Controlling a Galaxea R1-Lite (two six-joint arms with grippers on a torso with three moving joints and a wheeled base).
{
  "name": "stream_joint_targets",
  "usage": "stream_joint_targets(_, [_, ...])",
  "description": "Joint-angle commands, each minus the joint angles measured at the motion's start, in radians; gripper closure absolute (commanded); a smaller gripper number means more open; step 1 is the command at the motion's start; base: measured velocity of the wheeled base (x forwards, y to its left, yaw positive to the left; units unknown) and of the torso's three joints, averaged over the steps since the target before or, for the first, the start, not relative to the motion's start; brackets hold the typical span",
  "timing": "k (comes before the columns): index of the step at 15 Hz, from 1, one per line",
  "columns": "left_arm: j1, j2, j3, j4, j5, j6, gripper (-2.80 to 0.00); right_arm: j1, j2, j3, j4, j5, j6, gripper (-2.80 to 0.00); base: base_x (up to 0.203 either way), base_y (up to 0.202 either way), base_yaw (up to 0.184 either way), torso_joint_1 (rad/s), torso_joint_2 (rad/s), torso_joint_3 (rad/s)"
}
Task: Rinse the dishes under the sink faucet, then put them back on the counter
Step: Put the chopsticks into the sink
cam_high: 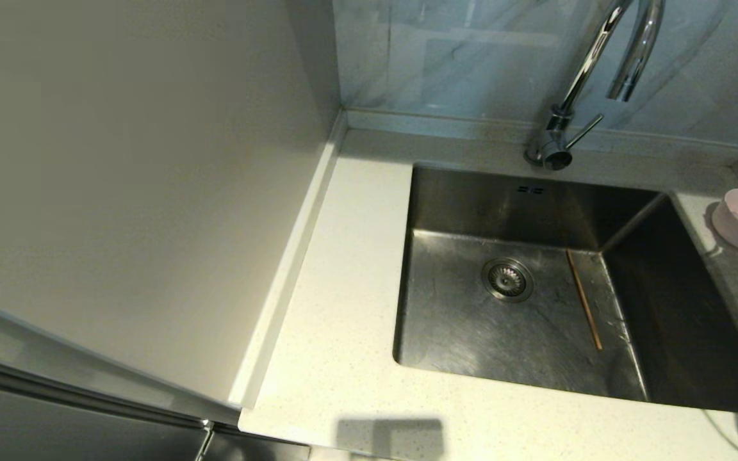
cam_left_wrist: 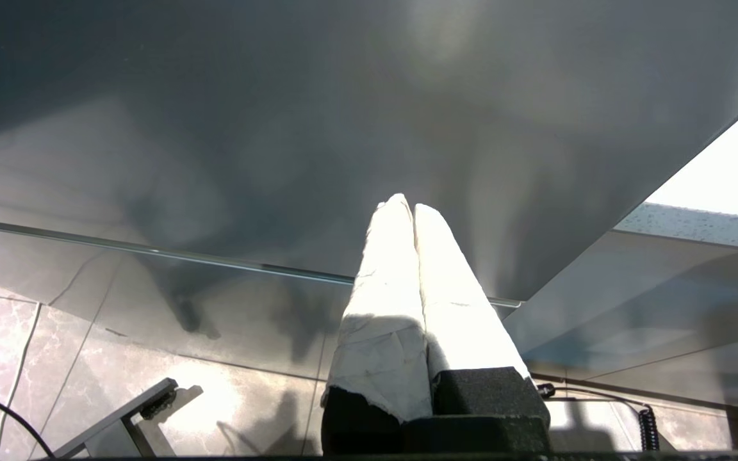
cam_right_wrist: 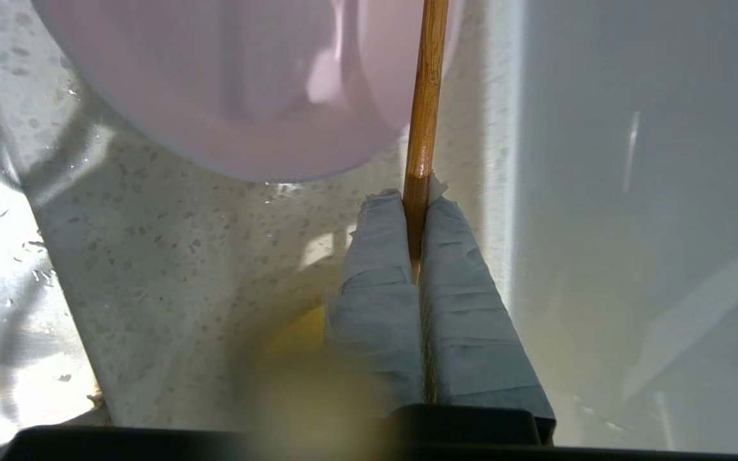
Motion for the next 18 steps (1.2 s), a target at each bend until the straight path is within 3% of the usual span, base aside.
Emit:
stream_joint_targets(1, [0.0,-0.003,0.0,0.0,0.001,0.0,0.0,-0.001,-0.031,-0.003,0.004,-0.002,-0.011,0.0,0.0,0.0,0.0,0.0,0.0,0.0])
stream_joint_targets(5, [0.0,-0.003,0.0,0.0,0.001,0.0,0.0,0.009,-0.095,-0.002,0.007,0.013,-0.059,0.0,0.0,0.0,0.0,0.0,0.0,0.0])
stream_joint_targets(9, [0.0,-0.003,0.0,0.0,0.001,0.0,0.0,0.105,-0.172,-0.005,0.057,0.061,-0.064,0.0,0.0,0.0,0.0,0.0,0.0,0.0])
stream_joint_targets(12, [0.0,-0.003,0.0,0.0,0.001,0.0,0.0,0.237,-0.205,-0.035,0.191,0.097,0.035,0.0,0.0,0.0,0.0,0.0,0.0,0.0])
stream_joint_targets(18, [0.0,-0.003,0.0,0.0,0.001,0.0,0.0,0.445,-0.134,-0.011,0.259,0.069,0.261,0.0,0.0,0.0,0.0,0.0,0.0,0.0])
